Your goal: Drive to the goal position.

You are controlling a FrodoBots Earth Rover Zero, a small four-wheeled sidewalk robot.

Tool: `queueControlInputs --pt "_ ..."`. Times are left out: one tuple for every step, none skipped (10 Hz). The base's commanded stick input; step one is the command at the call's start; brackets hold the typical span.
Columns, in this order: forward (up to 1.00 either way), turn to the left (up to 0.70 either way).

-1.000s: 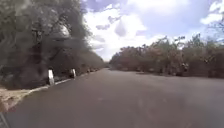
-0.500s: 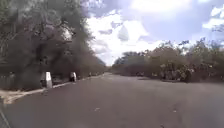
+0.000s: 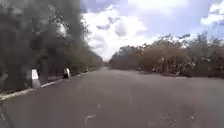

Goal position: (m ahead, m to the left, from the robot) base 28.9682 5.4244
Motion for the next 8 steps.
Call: queueControlInputs --pt "0.70 0.00" --pt "0.70 0.00" --pt "0.70 0.00" --pt "0.70 0.00" --pt "0.70 0.00" --pt "0.70 0.00" --pt "0.70 0.00" --pt "0.70 0.00"
